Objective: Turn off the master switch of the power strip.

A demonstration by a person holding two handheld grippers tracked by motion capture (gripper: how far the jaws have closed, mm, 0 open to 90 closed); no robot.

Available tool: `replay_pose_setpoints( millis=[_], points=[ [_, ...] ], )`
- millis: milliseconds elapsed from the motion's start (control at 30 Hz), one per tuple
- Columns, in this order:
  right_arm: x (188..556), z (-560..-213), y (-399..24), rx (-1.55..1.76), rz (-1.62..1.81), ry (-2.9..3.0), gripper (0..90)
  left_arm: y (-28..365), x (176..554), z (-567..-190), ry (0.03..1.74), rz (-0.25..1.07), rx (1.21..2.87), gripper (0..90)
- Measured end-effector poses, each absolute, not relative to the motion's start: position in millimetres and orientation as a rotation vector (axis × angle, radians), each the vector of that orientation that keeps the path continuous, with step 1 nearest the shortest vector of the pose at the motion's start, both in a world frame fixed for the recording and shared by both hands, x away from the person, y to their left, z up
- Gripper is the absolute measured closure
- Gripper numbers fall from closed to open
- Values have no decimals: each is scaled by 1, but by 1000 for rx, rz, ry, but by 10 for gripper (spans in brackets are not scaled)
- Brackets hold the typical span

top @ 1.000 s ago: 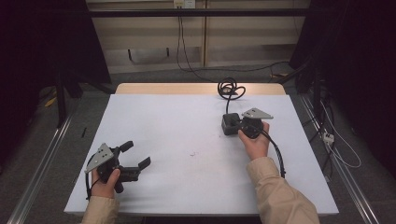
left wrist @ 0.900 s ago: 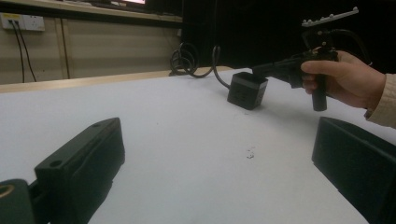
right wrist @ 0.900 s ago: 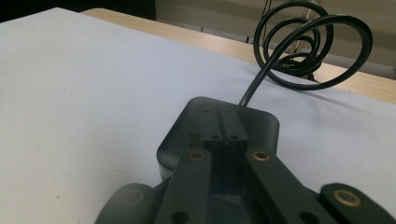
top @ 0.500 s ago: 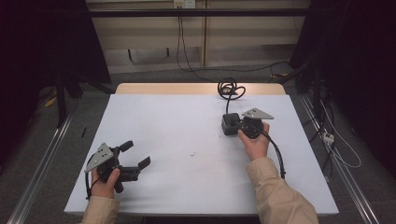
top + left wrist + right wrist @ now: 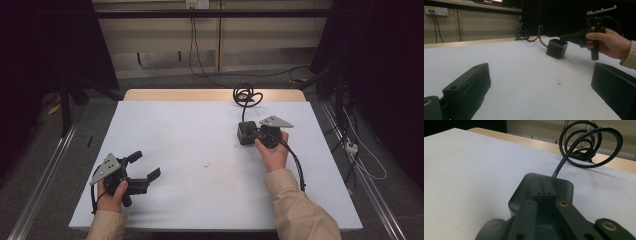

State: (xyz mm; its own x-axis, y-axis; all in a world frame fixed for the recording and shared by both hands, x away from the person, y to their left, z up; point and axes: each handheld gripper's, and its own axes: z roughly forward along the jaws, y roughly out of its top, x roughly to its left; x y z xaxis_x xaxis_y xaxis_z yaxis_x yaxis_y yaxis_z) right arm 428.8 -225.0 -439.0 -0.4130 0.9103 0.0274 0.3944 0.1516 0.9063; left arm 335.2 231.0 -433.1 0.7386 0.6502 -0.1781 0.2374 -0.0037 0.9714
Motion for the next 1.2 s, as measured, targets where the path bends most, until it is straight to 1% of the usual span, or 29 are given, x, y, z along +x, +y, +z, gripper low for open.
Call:
replay_pose_setpoints(
  millis=[867, 900, 933, 967, 1033, 1200],
  points=[
    [422, -431, -221, 1277, 1335, 1868, 897, 233, 333, -434, 748, 382, 1575, 21],
    [421, -431, -221, 1273, 1339, 1869, 884, 233, 333, -434, 749, 379, 1571, 21],
    [420, -430, -221, 1271, 1341, 1870, 843, 233, 333, -434, 752, 376, 1570, 21],
    [420, -429, -220, 1272, 1337, 1870, 824, 234, 333, -435, 754, 377, 1569, 21],
    [418, -428, -219, 1258, 1338, 1875, 810, 233, 334, -434, 756, 375, 1564, 21],
    [416, -427, -216, 1258, 1345, 1883, 728, 232, 333, -434, 752, 375, 1568, 21]
  ],
)
